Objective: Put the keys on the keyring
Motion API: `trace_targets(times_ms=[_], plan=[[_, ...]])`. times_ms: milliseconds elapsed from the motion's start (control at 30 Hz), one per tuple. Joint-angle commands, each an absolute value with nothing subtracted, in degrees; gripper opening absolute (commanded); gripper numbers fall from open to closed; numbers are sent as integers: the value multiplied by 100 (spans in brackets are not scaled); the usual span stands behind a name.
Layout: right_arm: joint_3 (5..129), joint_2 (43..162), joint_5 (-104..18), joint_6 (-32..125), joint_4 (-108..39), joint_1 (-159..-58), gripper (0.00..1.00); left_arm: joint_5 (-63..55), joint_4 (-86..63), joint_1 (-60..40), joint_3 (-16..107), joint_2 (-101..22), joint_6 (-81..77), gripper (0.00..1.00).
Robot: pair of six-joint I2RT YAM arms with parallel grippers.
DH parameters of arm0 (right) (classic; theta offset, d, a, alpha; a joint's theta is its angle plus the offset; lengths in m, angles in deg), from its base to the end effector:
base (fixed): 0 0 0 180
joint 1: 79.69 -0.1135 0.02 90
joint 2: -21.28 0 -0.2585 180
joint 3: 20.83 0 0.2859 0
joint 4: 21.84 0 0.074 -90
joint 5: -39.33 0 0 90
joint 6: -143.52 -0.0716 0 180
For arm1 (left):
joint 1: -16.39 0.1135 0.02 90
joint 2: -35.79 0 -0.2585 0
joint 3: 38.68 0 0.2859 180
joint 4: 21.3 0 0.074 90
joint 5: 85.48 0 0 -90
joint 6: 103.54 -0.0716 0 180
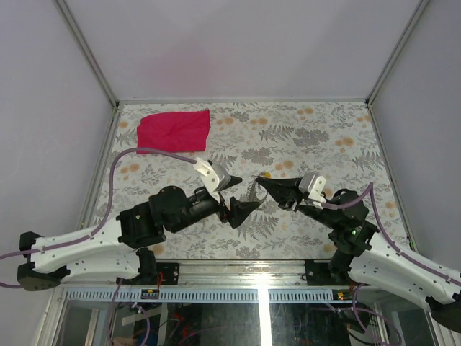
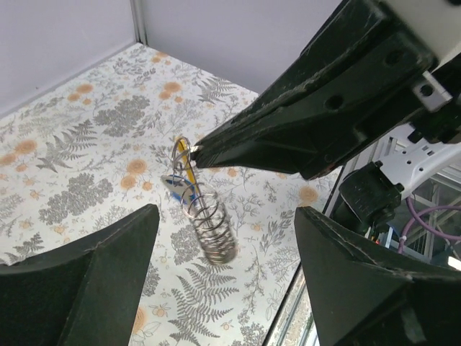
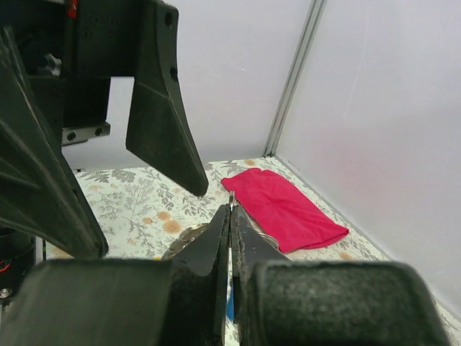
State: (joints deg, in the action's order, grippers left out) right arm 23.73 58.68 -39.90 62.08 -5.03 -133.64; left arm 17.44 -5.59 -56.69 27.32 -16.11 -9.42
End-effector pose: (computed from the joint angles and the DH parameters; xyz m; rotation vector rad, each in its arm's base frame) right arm 0.1247 0.1940 0.3648 -0.7619 0.9240 0.8068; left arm 0.0972 -0.2647 0.3825 0.7878 1.4694 -0.8586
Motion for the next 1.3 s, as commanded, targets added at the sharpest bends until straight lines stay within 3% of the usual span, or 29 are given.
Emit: trace_targets(times_ms=[0, 233, 700, 933, 1267], plan=[[2230, 5950, -4223, 6140, 432, -13385, 0, 1859, -360, -5660, 3150, -1517, -1212, 79], [2073, 6048, -4169, 6177, 533, -13383, 0, 1883, 395, -5662, 3812, -1599, -1371, 91], [1924, 4931, -3299, 6129, -957, -13386, 0, 559, 1053, -5663, 4474, -1676, -1688, 85], [2152, 4502, -2539, 6077, -1550, -13383, 0, -149, 1111, -5663, 4697, -1663, -2051, 72], [2266, 4421, -2095, 5421, -740, -13388, 0, -898, 1323, -5660, 5015, -1977, -2132, 50]])
